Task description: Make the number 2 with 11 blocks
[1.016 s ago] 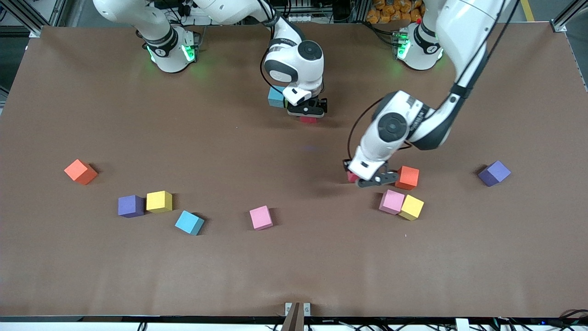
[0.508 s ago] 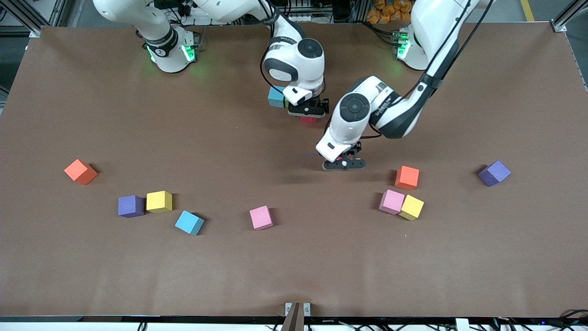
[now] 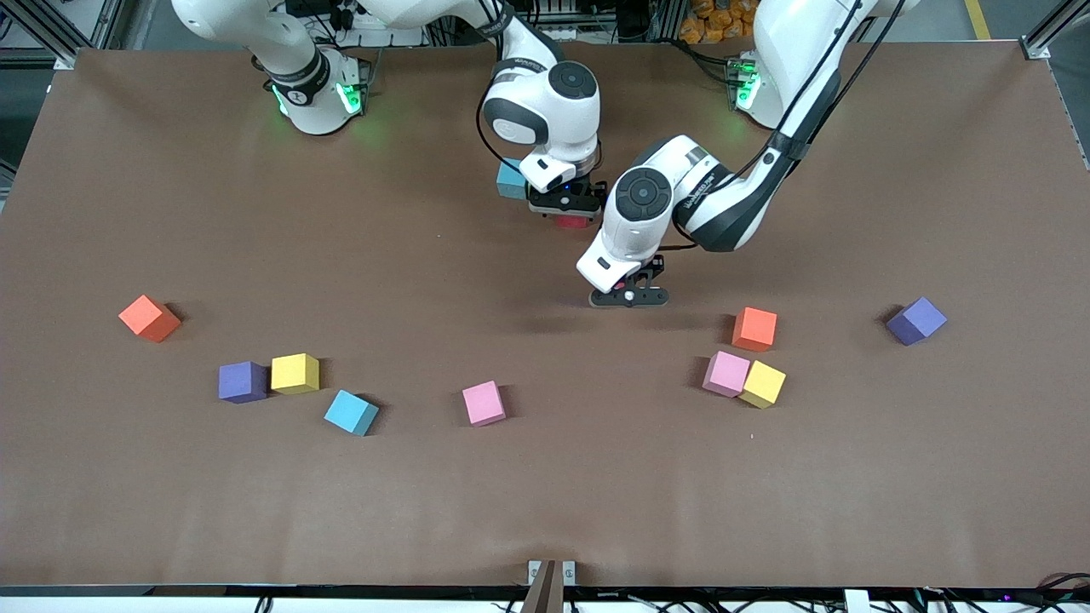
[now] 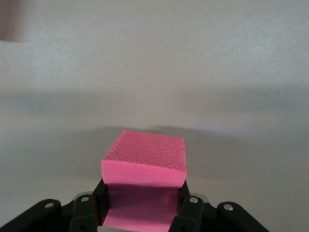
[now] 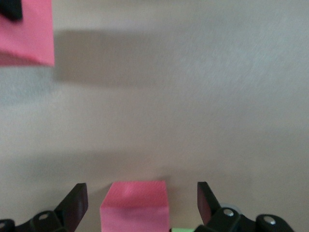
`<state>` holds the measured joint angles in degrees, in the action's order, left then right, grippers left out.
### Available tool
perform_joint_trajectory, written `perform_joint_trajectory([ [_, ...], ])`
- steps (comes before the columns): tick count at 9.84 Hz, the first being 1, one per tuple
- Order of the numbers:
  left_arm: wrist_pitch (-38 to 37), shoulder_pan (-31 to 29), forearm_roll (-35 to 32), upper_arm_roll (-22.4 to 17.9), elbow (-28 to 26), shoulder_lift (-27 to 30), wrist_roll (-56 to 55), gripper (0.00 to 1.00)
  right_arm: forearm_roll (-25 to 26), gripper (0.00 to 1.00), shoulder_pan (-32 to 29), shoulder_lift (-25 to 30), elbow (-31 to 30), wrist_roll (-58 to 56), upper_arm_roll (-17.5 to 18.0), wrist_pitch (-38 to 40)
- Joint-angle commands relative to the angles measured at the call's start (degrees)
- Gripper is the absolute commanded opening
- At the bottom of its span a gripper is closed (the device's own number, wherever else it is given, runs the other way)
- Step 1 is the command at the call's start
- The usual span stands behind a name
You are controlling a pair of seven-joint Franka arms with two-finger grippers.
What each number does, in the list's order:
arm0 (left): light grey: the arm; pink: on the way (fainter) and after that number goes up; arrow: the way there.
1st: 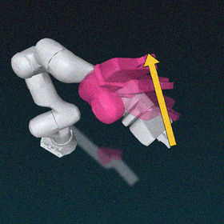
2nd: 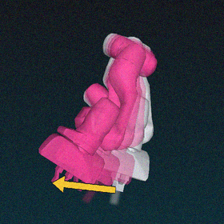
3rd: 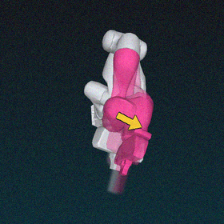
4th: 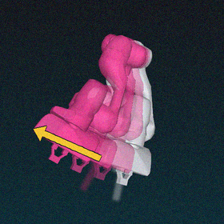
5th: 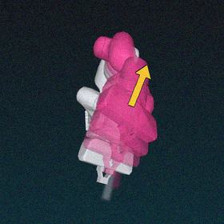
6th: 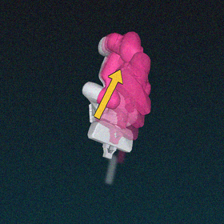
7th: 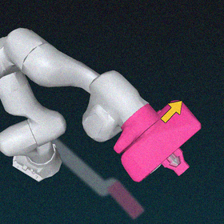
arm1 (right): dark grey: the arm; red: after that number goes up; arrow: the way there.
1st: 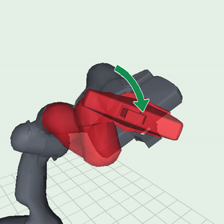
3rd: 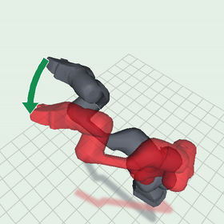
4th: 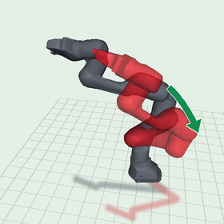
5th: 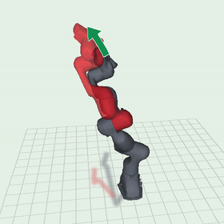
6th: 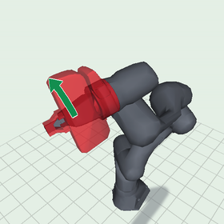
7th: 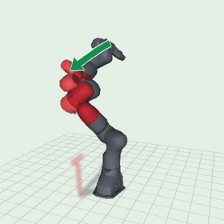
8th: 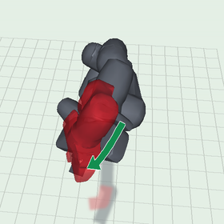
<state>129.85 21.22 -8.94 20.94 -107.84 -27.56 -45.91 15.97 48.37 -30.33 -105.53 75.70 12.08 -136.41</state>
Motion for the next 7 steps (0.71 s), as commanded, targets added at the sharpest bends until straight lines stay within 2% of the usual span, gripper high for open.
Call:
perform_joint_trajectory([
  [1, -1.44, 0.84, -0.2, -0.72, 1.32, -0.48, 0.47, 0.27, 0.56, 1.0, -3.96, 2.72, -0.81, -7.72, 0.67, 2.28],
  [4, -1.35, 0.84, -0.2, -0.72, 1.32, -0.56, 0.29, 0.27, 0.56, 1.0, -9.76, 3.87, -0.81, -21.33, 0.58, 2.73],
  [7, -1.44, 2.33, -0.2, -0.72, 0.71, -0.74, -0.84, 0.27, 0.56, 1.0, -18.98, 4.22, -0.38, -40.05, 0.67, 2.82],
])
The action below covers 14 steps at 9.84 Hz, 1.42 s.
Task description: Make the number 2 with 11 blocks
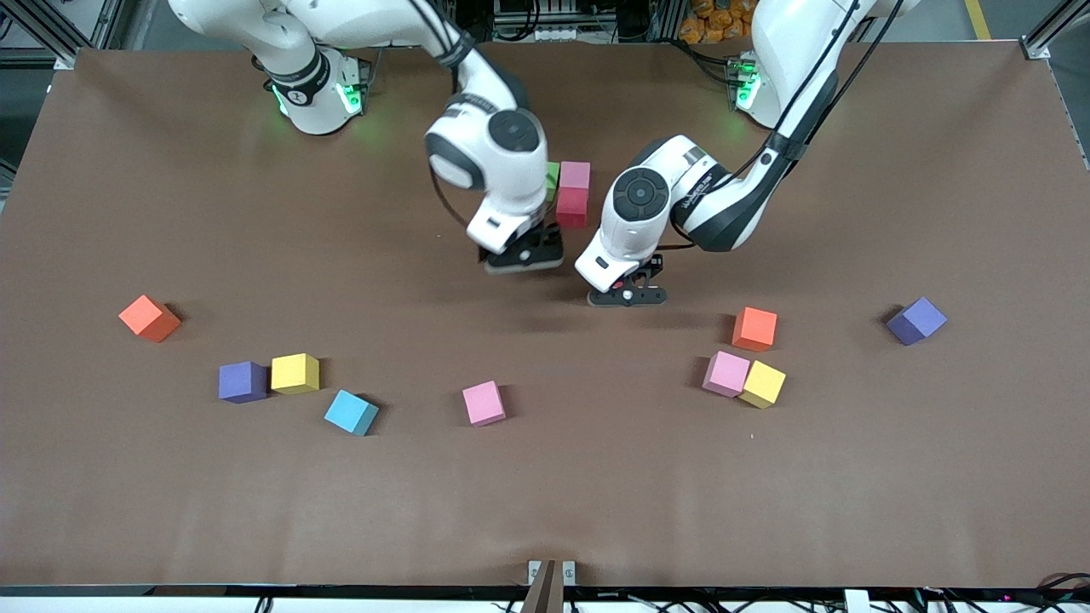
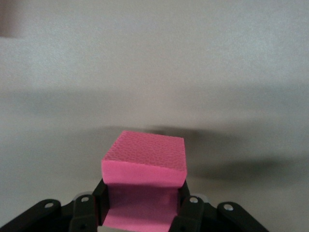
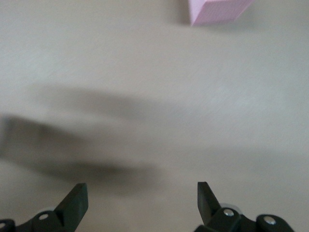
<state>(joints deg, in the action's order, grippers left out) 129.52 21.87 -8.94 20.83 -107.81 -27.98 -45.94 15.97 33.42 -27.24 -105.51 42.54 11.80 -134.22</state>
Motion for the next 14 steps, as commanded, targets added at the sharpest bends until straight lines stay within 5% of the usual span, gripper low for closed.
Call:
perform_joint_trajectory([
  [1, -1.11, 2.82, -0.2, -0.61, 0.67, -0.41, -1.68, 0.27, 0.56, 1.0, -6.59, 1.05, -0.05, -12.78, 0.86, 0.45],
  [8, -1.02, 8.01, -0.21, -0.35, 0.76, -1.72, -3.8, 0.28, 0.56, 1.0, -25.84, -1.75, 4.78, -61.63, 0.77, -0.17],
  [14, -1.02, 10.73, -0.11, -0.35, 0.93, -3.92, -10.56, 0.27, -5.06, 1.0, -31.05, -9.49, 15.33, -78.82, 0.86, 1.85],
])
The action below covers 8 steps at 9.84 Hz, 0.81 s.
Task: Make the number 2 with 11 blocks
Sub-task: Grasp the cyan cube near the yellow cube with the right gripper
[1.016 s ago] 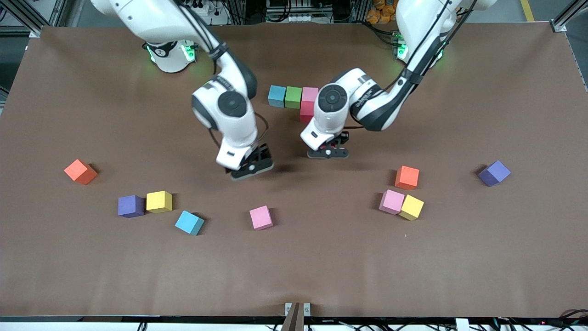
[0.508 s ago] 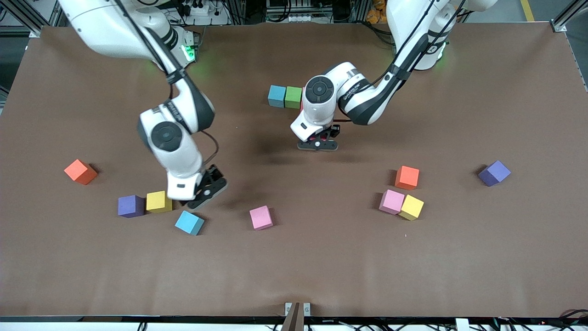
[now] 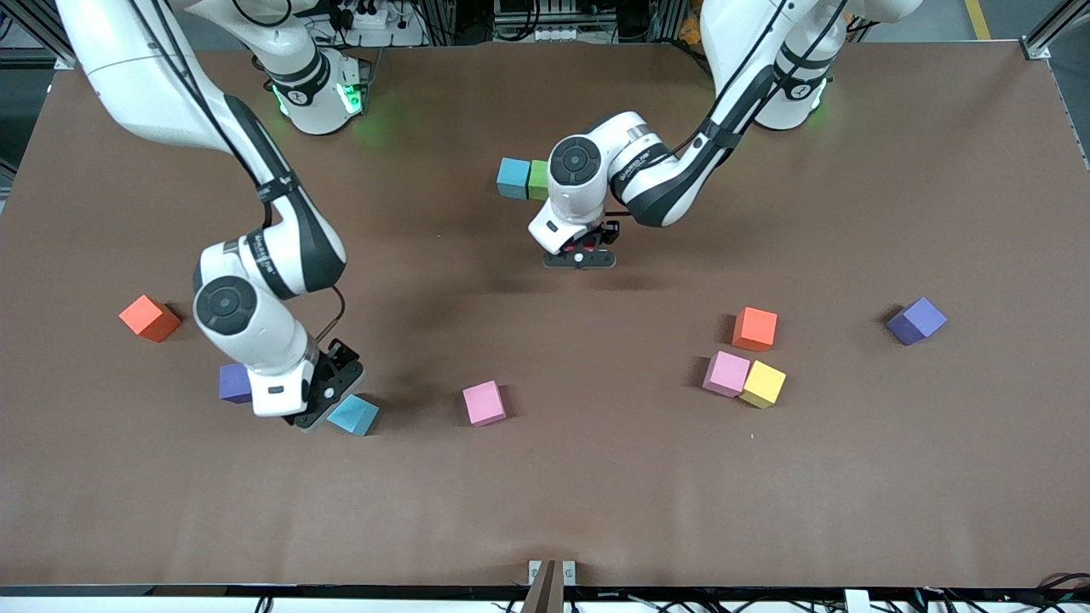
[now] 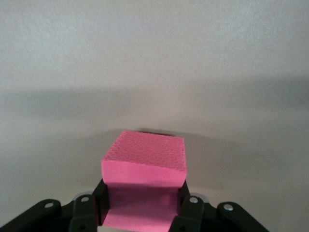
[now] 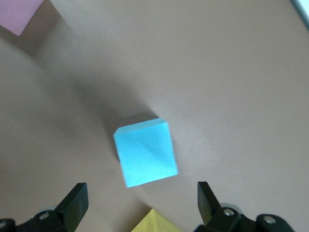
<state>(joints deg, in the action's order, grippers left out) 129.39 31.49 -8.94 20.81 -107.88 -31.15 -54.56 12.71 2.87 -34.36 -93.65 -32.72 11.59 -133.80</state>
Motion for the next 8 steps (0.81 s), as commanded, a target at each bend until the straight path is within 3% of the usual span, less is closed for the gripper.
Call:
perform_joint_trajectory([
  [1, -0.89, 1.47, -0.12, -0.33, 1.0, -0.93, -2.22, 0.27, -1.73, 1.0, -0.23, -2.9, 4.43, -6.54, 1.07, 1.44],
  [4, -0.89, 1.65, -0.2, -0.33, 0.91, -0.94, -2.22, 0.27, -2.43, 1.0, -0.14, -7.47, 7.43, -11.31, 1.15, 0.91],
  [8, -0.89, 2.0, -0.2, -0.24, 1.0, -1.02, -2.22, 0.27, -7.35, 1.0, -1.28, -11.34, 9.45, -16.32, 1.15, 0.91],
])
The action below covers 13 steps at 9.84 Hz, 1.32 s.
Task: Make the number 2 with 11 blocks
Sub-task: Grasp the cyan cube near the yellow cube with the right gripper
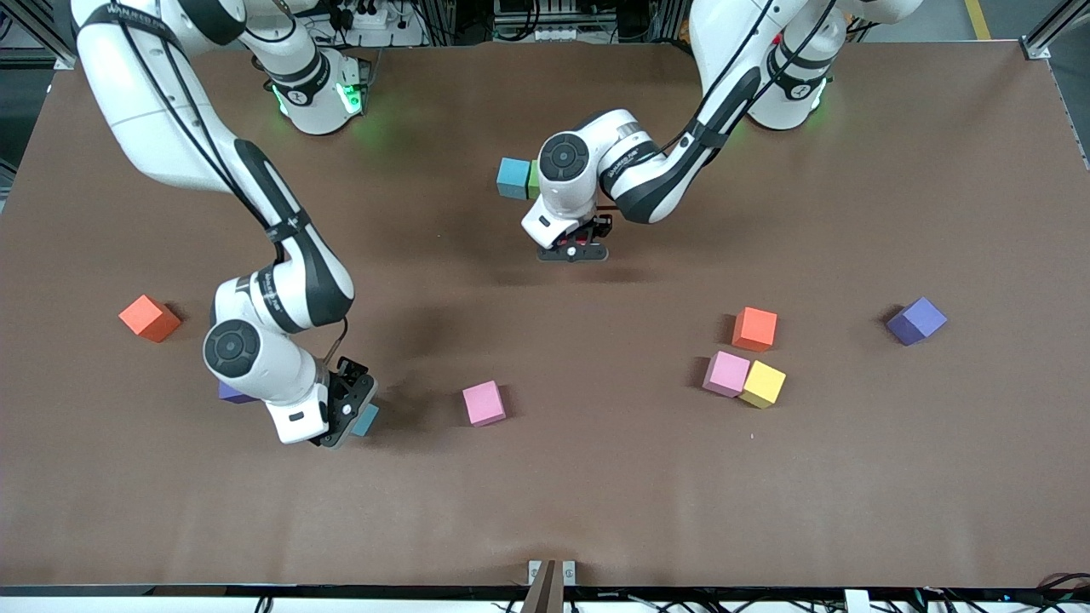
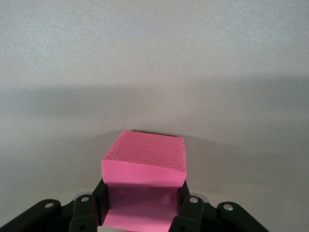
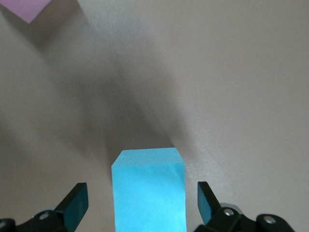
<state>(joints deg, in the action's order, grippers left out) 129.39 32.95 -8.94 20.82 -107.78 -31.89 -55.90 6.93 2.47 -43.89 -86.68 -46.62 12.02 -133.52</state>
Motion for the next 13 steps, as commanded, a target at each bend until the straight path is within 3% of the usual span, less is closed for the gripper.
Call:
perform_joint_trajectory([
  [1, -0.89, 0.89, -0.2, -0.25, 0.9, -0.28, -0.88, 0.27, -1.57, 1.0, -0.97, -2.77, 3.18, -4.17, 0.72, 0.63],
  [6, -0.89, 1.42, -0.12, -0.34, 0.82, -0.63, -1.41, 0.27, -3.68, 1.0, -2.03, -5.06, 5.03, -5.42, 0.64, -0.08],
  [7, -0.89, 1.77, -0.12, -0.34, 0.82, -0.72, -1.41, 0.27, -3.68, 0.83, -2.03, -5.06, 4.94, -5.41, 0.64, -0.08],
  [9, -0.89, 1.95, -0.12, -0.34, 0.73, -0.72, -1.58, 0.27, -3.68, 0.39, -2.03, -5.06, 4.94, -5.5, 0.64, -0.08],
  [10, -0.89, 1.95, -0.12, -0.34, 0.73, -0.72, -1.76, 0.27, -3.68, 0.23, -1.94, -4.98, 4.94, -5.68, 0.64, -0.08],
  [13, -0.89, 2.12, -0.11, -0.25, 0.64, -0.72, -2.46, 0.27, -3.86, 0.21, -0.37, -4.54, 4.94, -5.15, 0.9, 0.62],
])
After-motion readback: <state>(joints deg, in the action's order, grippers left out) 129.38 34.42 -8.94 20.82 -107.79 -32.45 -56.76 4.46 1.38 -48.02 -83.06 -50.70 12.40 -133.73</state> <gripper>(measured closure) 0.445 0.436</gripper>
